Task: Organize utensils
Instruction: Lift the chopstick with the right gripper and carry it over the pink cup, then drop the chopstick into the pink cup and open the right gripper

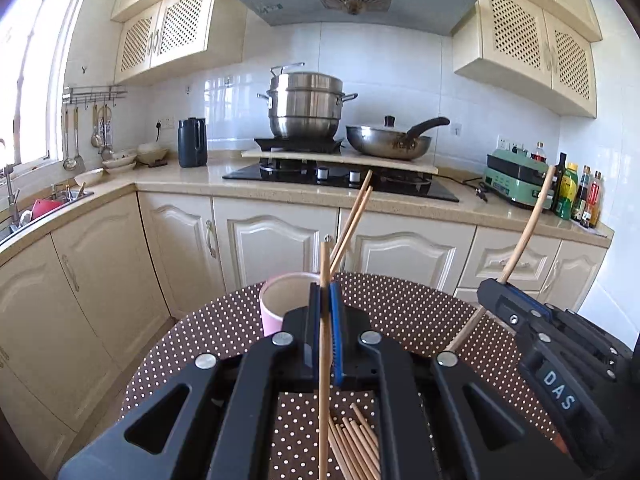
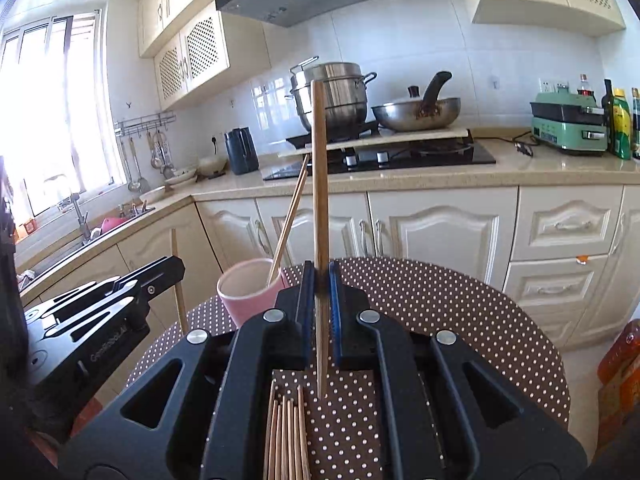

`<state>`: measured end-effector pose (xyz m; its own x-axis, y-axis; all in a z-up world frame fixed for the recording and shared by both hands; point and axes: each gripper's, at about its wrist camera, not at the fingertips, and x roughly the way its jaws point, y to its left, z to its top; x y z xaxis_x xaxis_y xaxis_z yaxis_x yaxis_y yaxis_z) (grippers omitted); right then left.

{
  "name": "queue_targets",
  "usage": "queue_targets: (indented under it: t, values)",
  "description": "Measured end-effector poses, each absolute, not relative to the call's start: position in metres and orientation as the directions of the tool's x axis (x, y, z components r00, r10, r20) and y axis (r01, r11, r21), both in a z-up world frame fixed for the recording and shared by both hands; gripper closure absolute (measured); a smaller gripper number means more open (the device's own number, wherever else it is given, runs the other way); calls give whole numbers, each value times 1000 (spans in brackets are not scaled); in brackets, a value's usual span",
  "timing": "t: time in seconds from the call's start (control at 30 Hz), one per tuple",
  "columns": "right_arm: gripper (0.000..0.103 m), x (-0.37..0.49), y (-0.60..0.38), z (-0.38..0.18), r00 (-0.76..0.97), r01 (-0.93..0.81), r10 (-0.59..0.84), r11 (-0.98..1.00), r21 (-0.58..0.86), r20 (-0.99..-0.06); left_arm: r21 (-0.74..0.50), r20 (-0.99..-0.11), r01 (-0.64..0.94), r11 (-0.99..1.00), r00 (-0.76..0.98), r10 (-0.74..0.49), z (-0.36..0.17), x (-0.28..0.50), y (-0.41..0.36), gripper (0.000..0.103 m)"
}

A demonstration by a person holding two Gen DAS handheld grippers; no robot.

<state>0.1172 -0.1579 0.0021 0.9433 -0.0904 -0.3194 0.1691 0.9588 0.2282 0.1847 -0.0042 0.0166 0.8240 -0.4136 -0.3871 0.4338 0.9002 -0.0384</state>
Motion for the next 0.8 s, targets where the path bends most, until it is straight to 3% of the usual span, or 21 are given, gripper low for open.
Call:
queue_targets:
  t: [0.47, 0.8]
  values:
    - [96, 141, -149, 86, 983, 97, -61, 973, 211, -172, 11, -260, 381, 924, 894, -365, 99, 202, -13, 97]
    - [96, 182, -151, 105, 987, 78, -39, 967, 244, -157, -40, -164, 331, 943, 929, -333, 153, 238, -4, 97]
